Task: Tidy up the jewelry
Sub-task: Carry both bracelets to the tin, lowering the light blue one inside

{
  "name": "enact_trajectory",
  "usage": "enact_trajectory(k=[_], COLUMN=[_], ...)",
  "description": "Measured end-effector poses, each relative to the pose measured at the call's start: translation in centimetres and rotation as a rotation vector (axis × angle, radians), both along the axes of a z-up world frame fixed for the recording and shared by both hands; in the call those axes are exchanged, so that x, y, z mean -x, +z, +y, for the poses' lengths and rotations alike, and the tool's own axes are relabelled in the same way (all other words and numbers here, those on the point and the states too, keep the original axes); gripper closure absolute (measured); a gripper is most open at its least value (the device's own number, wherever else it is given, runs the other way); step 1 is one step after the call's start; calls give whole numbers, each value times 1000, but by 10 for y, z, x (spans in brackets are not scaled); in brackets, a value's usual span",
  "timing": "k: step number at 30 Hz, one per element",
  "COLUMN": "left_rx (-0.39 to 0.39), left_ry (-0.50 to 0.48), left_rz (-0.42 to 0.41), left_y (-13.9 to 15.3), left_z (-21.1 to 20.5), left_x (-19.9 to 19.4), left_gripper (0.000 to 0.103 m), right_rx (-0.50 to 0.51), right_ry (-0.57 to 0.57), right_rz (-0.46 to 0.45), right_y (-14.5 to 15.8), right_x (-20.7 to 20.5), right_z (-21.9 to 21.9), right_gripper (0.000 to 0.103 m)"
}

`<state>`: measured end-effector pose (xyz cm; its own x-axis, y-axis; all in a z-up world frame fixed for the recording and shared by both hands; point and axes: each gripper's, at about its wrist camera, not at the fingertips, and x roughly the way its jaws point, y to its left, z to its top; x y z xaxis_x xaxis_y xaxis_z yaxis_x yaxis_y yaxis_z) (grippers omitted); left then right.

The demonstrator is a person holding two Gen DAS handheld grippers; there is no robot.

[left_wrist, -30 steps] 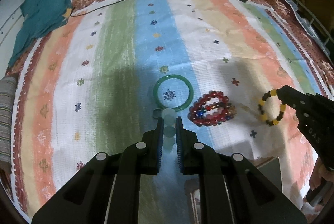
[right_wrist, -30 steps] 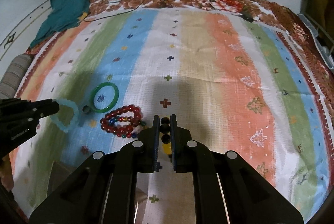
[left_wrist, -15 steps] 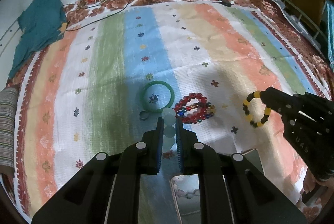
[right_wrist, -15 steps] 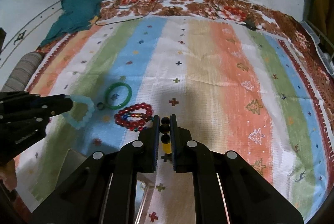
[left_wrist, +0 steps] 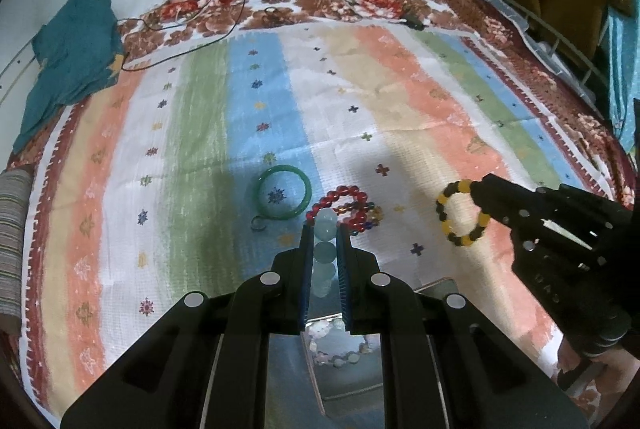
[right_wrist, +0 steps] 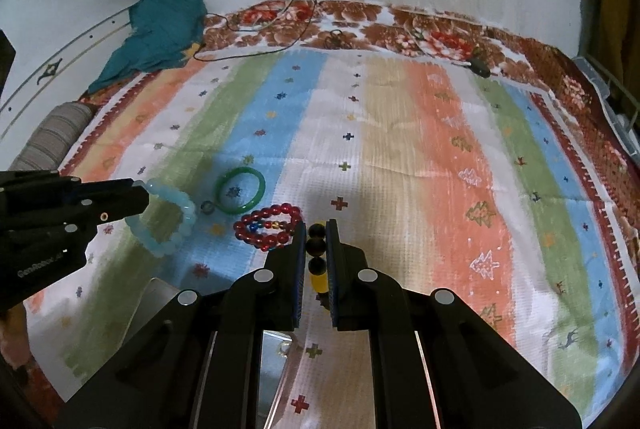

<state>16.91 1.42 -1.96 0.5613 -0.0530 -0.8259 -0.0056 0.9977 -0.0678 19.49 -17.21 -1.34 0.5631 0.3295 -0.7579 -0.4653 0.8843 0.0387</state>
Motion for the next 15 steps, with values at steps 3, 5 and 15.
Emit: enact_trajectory(k=[3,5,15], left_rx=[5,8,29], left_ry=[-11,-16,-40], left_rz=[-10,-13,-38], left_y=[4,6,16], left_z=[-3,-5,-13], left_x=[6,9,26], left_gripper=[92,92,92], right_rx=[-7,-9,-28], right_ry=[6,14,35], right_rz=[-4,-13,-36], right_y=[3,7,19], right_x=[4,9,28], right_z=[0,0,-1], right_gripper=[92,92,92])
